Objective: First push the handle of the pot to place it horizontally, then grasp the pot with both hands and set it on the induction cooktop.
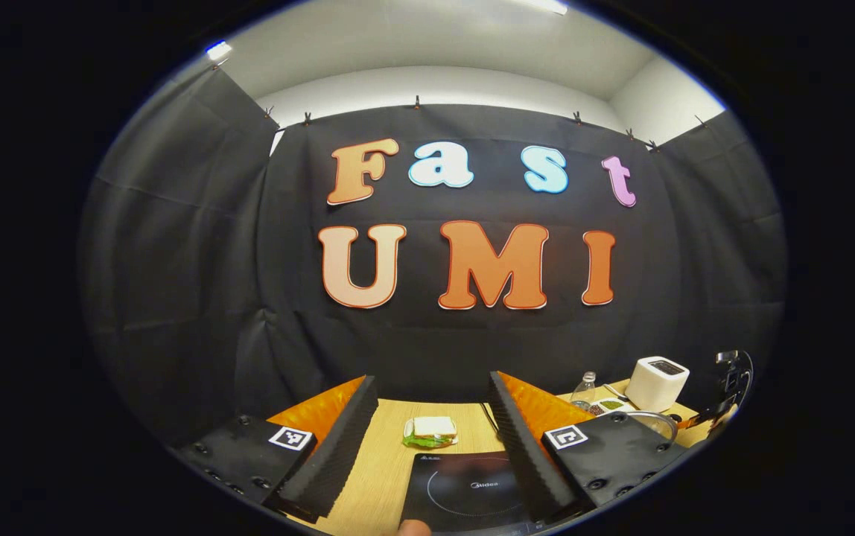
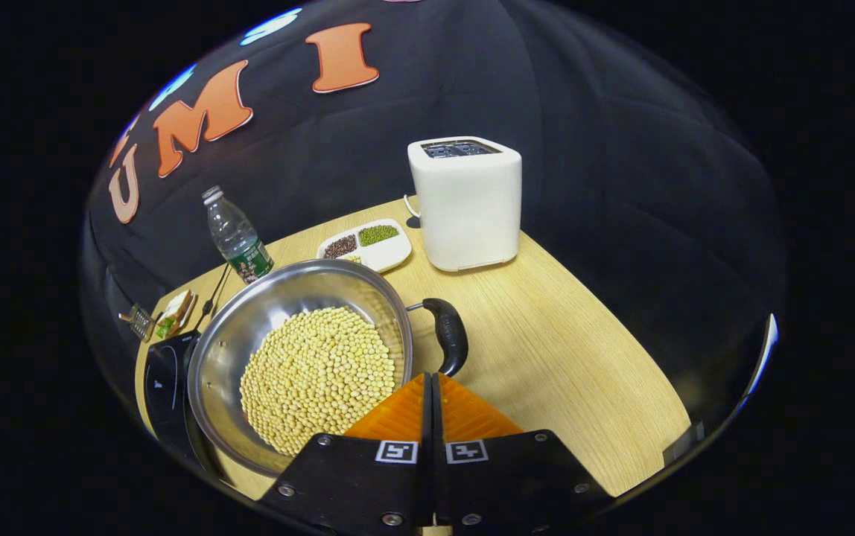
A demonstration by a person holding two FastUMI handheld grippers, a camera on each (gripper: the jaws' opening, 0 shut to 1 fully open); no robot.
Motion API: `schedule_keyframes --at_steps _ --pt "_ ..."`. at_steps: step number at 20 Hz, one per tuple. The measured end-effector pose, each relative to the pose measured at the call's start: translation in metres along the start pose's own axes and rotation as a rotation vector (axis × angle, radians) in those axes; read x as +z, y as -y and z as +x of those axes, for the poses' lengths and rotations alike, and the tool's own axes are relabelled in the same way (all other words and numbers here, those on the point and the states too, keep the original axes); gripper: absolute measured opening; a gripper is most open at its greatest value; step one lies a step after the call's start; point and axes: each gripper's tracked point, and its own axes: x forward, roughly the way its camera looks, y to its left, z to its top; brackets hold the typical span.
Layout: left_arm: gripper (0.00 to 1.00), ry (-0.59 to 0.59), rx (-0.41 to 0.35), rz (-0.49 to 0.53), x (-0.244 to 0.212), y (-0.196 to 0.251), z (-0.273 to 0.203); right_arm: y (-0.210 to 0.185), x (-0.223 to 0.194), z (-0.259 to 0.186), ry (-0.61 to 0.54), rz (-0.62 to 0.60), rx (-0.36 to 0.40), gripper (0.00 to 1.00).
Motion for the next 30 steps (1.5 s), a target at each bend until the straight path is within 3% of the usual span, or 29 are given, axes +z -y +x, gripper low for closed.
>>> schedule_keyframes --at_steps 6,11,15,19,21,24,26,30 --pt "0.99 -0.032 -0.009 -0.002 -0.028 0.044 0.014 -0.001 0.014 0.015 -0.011 -0.008 0.025 0.00" --pt "0.98 -0.092 -0.039 -0.083 -0.078 0.095 0.036 -0.005 0.018 0.012 -0.017 -0.002 0.068 0.00" --pt "0.98 -0.116 -0.068 -0.158 -0.127 0.144 0.056 -0.014 0.045 0.000 0.089 0.006 0.128 0.00" --pt "0.98 -0.087 -0.137 -0.107 -0.166 0.205 0.072 -0.016 0.059 0.003 0.174 -0.039 0.135 0.06" --pt "0.98 -0.097 -0.181 -0.082 -0.188 0.238 0.079 -0.020 0.060 0.007 0.192 -0.069 0.137 0.17" --pt "0.97 -0.173 -0.237 -0.054 -0.232 0.279 0.089 -0.020 0.062 0.016 0.213 -0.112 0.120 0.64" --pt "0.98 -0.235 -0.257 -0.051 -0.258 0.296 0.099 -0.017 0.065 0.026 0.220 -0.113 0.093 0.83" --pt "0.98 -0.355 -0.244 -0.033 -0.306 0.307 0.119 -0.013 0.051 0.050 0.156 -0.086 0.088 0.93"
